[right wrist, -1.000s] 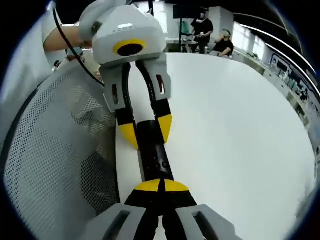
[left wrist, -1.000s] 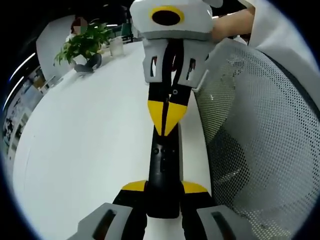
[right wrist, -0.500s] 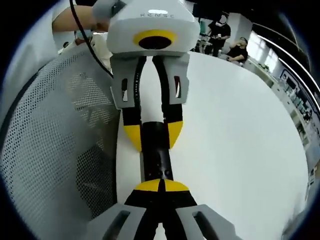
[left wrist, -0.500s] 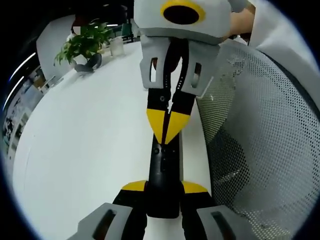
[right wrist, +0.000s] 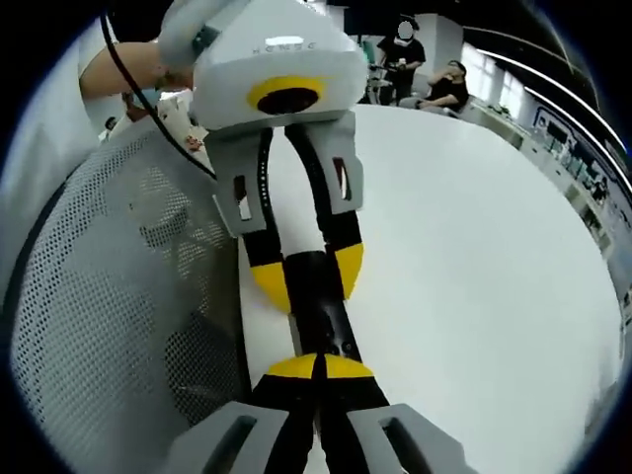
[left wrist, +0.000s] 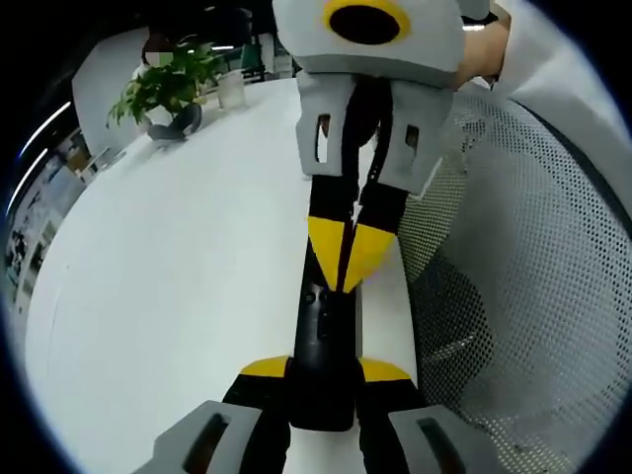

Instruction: Press the specified remote control buttons in sequence, fully releasing each button before pressing the next.

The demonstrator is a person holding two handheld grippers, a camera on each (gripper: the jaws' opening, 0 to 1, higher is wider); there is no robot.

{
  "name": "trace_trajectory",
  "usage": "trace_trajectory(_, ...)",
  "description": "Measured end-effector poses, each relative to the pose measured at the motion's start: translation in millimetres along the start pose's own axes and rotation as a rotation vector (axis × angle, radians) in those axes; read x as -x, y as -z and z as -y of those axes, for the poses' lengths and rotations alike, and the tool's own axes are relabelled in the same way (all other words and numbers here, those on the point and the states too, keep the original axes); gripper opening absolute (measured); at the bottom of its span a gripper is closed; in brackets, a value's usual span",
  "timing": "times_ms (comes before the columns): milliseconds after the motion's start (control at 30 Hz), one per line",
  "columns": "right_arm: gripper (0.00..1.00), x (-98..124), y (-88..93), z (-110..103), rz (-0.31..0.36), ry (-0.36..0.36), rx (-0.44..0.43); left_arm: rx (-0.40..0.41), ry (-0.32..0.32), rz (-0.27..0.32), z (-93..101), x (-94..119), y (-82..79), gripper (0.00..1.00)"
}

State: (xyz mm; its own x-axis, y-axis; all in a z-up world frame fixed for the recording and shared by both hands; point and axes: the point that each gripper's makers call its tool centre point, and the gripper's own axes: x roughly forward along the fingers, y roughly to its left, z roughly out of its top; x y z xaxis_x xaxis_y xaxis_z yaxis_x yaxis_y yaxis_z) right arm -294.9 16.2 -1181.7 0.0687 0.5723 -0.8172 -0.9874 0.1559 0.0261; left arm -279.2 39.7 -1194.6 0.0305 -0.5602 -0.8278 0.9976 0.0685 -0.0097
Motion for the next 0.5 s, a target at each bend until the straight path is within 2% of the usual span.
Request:
trace_trajectory(200,0.00,-4.4,-1.7,-0.9,-0.053,0.010,0.075,-0.001,0.001,0.001,0.0,0.0,0.0,0.22)
trace_trajectory(367,0.00,-7.9,-1.4,-1.2,-0.102,-0.001,0.077,0.000,0.001,-0.001,0.1,0.0,0.1,0.23)
trace_trajectory(500,0.00,-7.7,0.2,-2.7,-0.108,0.015,0.107,-0.006,0.003,-0.004,0.1,0.0,0.2,0.23)
